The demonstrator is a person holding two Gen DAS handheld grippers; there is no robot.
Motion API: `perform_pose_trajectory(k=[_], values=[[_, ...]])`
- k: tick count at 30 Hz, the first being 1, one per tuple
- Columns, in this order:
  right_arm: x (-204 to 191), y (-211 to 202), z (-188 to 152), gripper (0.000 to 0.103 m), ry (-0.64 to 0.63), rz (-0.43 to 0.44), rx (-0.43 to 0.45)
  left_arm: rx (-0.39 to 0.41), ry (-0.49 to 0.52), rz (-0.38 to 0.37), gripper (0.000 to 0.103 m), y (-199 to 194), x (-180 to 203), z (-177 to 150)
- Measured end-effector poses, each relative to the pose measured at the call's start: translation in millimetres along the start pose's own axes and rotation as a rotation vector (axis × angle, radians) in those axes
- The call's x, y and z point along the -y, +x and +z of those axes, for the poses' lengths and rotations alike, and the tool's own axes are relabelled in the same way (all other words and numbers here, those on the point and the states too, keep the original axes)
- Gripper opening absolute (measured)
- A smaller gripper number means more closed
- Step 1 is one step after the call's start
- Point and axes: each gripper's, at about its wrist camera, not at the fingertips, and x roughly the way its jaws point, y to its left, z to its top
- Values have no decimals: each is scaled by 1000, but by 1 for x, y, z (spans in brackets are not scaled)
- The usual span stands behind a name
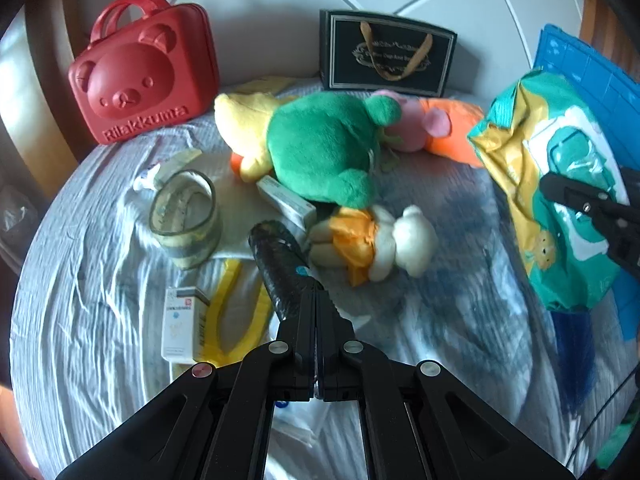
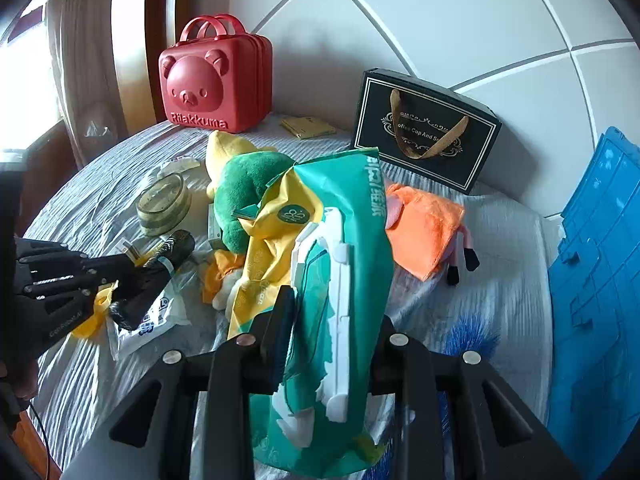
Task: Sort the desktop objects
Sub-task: 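Lift teal wipes pack with right tool while left tool lifts black tube, then carry teal wipes pack into blue bin with right tool while left tool drops black tube in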
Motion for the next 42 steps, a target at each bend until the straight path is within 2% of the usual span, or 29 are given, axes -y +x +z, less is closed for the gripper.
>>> perform_pose_trajectory(k=[4, 6, 7, 8, 10, 12, 13, 14, 16, 22, 30, 37, 42], values=[[1, -3, -5, 28, 2, 15, 2, -47, 6, -9, 5, 12, 4, -7], [5, -5, -7, 28, 16, 23, 4, -71, 9, -13, 24, 18, 6, -11], [7, -6, -8, 28, 25, 26, 4, -81, 10, -13, 40, 21, 6, -11], [9, -7, -8, 28, 34, 30, 5, -94, 11, -10, 50, 25, 6, -9], [14, -8, -10, 28, 52, 37, 7, -141, 9, -8, 54, 36, 5, -7], [18, -10, -10, 28, 63, 42, 12, -182, -4, -11, 52, 47, 2, -8], [20, -11, -9, 28, 65, 41, 15, -197, -18, -18, 40, 51, -1, -9], [21, -12, -8, 28, 67, 39, 18, -205, -38, -34, 36, 53, -5, -10], [24, -13, -7, 28, 70, 33, 24, -212, -64, -55, 34, 56, -10, -11], [29, -16, -5, 28, 95, 17, 45, -72, 24, 7, 33, 17, 2, -7], [21, -35, -3, 28, 132, 18, 88, 41, 32, 45, 33, -35, 4, 6], [7, -78, 4, 28, 138, 23, 164, 146, 26, 67, 33, -96, 14, 9], [0, -127, 16, 28, 135, -5, 250, 275, 32, 72, 33, -154, 26, 19]])
